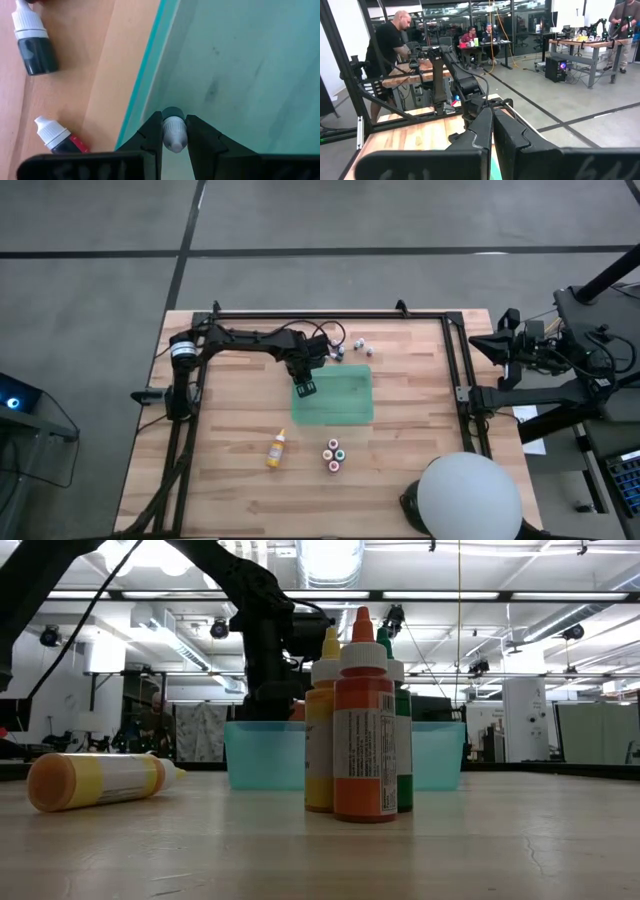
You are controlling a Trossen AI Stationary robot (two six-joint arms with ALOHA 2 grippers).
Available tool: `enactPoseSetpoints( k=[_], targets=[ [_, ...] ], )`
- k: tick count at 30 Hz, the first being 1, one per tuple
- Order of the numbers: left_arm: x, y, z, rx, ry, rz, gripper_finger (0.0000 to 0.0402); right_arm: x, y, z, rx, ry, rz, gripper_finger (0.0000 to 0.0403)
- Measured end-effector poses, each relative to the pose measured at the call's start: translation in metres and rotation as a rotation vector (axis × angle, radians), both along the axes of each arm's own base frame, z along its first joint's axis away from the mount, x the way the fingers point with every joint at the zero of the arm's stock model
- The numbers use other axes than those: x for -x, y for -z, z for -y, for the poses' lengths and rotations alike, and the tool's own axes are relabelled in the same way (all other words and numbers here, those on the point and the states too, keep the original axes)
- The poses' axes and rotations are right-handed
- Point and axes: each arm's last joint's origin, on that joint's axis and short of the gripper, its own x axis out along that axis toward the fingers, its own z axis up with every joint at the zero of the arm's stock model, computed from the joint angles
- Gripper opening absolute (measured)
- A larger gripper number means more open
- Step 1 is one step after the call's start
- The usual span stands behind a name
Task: Pick & Place food coloring
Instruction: Put the black food coloring bottle into the green container, then put the green food coloring bottle into the green container
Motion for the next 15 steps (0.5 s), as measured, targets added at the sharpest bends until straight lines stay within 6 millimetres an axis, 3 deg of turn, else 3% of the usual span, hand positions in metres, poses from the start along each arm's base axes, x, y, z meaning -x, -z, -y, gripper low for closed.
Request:
enactPoseSetpoints(
  k=[15],
  targets=[
    [-0.0012, -0.0034, -0.0007, -0.010, -0.002, 0.000, 0.0079, 0.0000, 0.0000, 0.0000, -0.001, 0.000, 0.000, 0.0009]
  ],
)
